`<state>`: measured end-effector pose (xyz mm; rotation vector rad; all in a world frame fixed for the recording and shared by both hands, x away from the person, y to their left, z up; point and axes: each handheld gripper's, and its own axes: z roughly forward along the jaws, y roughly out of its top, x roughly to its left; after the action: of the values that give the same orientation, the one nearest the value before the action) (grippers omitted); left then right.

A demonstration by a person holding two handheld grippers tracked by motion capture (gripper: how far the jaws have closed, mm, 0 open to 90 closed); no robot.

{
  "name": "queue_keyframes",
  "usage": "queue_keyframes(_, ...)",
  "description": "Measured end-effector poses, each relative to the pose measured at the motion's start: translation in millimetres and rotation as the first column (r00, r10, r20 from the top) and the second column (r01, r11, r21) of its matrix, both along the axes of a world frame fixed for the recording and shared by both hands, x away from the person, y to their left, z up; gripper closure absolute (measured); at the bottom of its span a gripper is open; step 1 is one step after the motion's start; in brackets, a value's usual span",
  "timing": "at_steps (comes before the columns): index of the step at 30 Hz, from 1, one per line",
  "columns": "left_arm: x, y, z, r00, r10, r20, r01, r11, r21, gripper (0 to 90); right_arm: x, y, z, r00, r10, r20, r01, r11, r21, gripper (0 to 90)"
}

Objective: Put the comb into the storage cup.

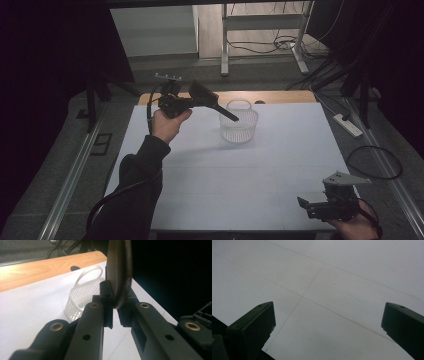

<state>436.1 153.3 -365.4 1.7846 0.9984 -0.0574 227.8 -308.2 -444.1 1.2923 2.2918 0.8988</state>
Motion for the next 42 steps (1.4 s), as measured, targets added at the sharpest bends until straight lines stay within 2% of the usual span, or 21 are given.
queue_keyframes(9, 11.6, -9.7, -3.7, 1.0, 0.004, -0.004, -0.004, 0.9997, 0.024, 82.8, -0.4, -0.1, 0.0, 1.0, 0.004, 0.003, -0.004, 1.0, 0.0, 0.0)
queue_keyframes(19, 21.3, -20.9, -12.3, 0.9998, 0.006, -0.018, -0.005, 0.9995, 0.031, 82.8, -0.1, -0.3, -0.2, 1.0, 0.004, -0.002, -0.004, 1.0, 0.0, 0.0)
queue_keyframes(42, 33.0, -40.5, -28.5, 0.9997, 0.012, -0.023, -0.011, 0.9982, 0.059, 82.8, 0.7, -0.4, -0.7, 1.0, 0.004, -0.009, -0.004, 1.0, -0.002, 0.0)
